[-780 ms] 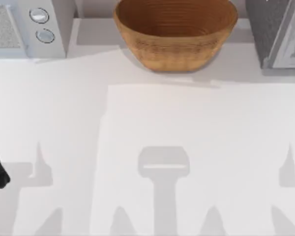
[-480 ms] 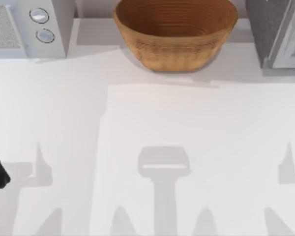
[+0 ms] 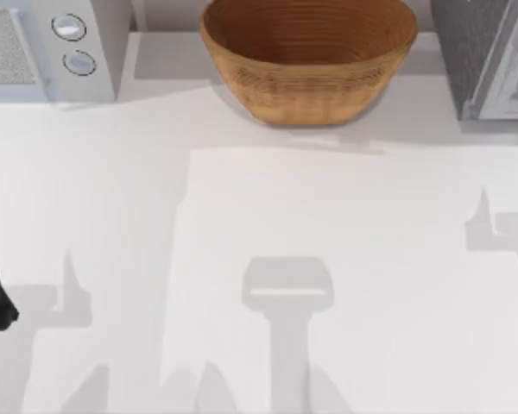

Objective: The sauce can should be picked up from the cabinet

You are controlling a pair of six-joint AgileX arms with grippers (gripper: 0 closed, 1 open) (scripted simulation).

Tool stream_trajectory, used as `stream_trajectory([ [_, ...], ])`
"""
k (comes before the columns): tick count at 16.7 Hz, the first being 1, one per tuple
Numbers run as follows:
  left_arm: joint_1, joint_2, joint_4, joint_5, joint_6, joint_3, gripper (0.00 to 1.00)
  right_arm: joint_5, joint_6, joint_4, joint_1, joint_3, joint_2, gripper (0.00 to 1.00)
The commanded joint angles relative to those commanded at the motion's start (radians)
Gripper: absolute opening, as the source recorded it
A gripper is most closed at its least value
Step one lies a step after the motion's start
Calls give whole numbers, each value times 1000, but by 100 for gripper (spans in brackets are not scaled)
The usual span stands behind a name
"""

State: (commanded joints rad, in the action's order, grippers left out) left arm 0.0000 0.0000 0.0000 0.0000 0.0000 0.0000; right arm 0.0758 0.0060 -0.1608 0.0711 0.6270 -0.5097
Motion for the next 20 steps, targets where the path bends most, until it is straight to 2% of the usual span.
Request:
stream_trajectory([
  [7, 0, 0, 0, 0, 0, 0, 100, 72, 6, -154, 68, 664, -490, 100],
  [11, 0, 0, 0, 0, 0, 0, 100, 104, 8, -220, 97, 958, -701, 100],
  [15, 0, 0, 0, 0, 0, 0, 100, 120, 10, -254, 112, 1105, -810, 100],
  [20, 0, 0, 0, 0, 0, 0, 100, 120, 10, -255, 109, 1112, -814, 100],
])
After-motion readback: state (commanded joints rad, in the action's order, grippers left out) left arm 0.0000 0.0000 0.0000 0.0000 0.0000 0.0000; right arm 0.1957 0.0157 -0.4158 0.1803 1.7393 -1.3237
